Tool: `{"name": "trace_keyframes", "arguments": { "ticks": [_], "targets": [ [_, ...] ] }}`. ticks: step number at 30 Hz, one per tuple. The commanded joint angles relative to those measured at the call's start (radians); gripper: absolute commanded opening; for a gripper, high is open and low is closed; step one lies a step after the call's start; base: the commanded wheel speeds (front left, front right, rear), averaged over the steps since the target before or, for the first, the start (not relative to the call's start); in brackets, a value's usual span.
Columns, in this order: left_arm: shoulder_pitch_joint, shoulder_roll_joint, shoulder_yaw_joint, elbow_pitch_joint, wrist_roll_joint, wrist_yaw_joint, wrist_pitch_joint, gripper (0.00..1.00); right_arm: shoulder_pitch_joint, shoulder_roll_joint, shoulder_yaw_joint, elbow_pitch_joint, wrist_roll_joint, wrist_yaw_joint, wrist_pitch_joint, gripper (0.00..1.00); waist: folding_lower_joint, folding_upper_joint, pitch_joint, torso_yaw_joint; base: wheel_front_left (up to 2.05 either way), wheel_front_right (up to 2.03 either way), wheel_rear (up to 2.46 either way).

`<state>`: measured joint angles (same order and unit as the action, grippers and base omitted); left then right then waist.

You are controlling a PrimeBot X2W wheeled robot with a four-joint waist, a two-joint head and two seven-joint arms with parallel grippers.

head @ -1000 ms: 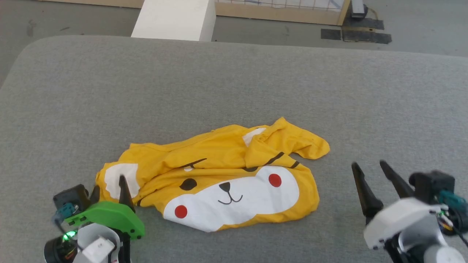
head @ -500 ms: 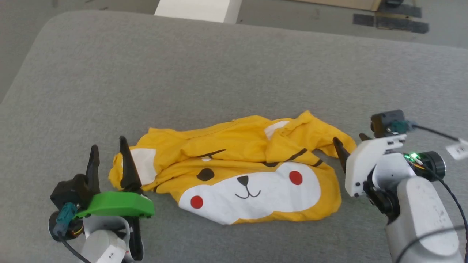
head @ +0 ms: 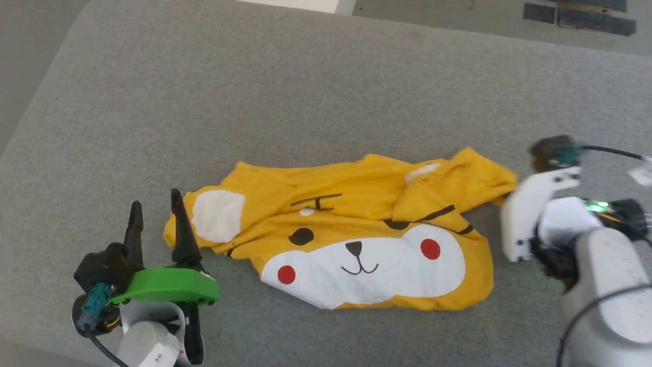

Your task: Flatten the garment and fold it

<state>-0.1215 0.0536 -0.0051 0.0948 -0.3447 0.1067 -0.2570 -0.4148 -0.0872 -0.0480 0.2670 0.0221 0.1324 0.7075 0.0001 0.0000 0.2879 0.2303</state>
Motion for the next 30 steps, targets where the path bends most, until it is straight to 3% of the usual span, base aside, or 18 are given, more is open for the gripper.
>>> {"name": "trace_keyframes", "arguments": {
  "ticks": [1, 6, 11, 20, 30],
  "targets": [
    [0.007, -0.003, 0.006, 0.003, 0.012, 0.001, -0.005, 1.00, 0.027, -0.023, -0.034, -0.026, -0.023, -0.002, -0.045, 0.00, -0.0001, 0.0000, -0.021, -0.023, 0.00, 0.00, 0.00],
    [0.009, -0.003, 0.017, 0.029, 0.042, -0.018, -0.005, 1.00, 0.105, -0.001, -0.201, -0.163, -0.035, -0.002, -0.145, 0.00, -0.0001, 0.0000, -0.051, -0.069, 0.00, 0.00, 0.00],
    [-0.020, 0.021, -0.003, 0.082, 0.050, -0.045, 0.020, 1.00, 0.183, 0.020, -0.269, -0.240, -0.022, -0.002, -0.153, 0.00, -0.0001, 0.0000, -0.056, -0.108, 0.00, 0.00, 0.00],
    [-0.101, 0.150, -0.045, 0.121, 0.031, -0.128, 0.345, 1.00, 0.223, 0.035, -0.245, -0.271, 0.024, -0.002, -0.167, 0.00, -0.0001, 0.0000, -0.034, -0.176, 0.00, 0.00, 0.00],
    [-0.161, 0.190, -0.053, 0.190, 0.004, -0.106, 0.588, 1.00, 0.218, 0.037, -0.197, -0.266, 0.058, -0.002, -0.166, 0.00, -0.0001, 0.0000, 0.016, -0.198, 0.00, 0.00, 0.00]
  ]
}}
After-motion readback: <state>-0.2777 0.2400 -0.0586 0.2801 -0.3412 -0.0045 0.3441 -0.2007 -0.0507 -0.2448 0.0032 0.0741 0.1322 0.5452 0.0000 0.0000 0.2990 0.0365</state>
